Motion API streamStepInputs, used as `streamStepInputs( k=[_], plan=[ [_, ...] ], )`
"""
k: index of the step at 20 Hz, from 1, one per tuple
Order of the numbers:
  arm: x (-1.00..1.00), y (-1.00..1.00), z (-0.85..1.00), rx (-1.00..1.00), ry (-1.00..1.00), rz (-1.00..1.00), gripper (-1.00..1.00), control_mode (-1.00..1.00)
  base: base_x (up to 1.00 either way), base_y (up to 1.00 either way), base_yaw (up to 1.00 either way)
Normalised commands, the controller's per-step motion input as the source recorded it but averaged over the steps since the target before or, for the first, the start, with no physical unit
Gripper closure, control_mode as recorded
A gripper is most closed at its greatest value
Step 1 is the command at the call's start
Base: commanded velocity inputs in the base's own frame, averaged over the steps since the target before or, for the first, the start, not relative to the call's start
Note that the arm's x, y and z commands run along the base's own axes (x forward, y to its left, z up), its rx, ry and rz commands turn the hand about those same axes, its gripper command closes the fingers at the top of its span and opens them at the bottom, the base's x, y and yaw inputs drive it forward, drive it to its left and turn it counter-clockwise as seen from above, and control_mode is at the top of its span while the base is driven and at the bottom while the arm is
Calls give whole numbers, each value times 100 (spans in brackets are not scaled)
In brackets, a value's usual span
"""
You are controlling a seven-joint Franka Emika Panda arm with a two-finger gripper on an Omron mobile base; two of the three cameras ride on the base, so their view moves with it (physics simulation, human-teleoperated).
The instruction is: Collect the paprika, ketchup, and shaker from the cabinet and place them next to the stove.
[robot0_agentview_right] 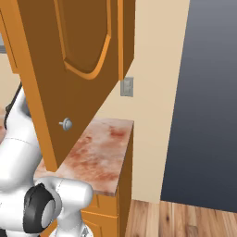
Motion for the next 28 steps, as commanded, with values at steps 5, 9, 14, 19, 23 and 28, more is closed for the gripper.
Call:
streamStepInputs(
  k=[5,9,14,19,23,28],
  plan=[
    [-43,12,0,-2,-9,6,-100,-100,0,0,0],
    [-76,32,-12,-1,-39,18,-100,-100,0,0,0],
    [-36,-7,27,7,-43,7,-100,-100,0,0,0],
    [2,-28,77,13,-27,-6,-100,-100,0,0,0],
    [4,-6,74,9,-18,-16,-100,-100,0,0,0],
    [17,0,62,4,-8,-21,-100,-100,0,0,0]
  ],
)
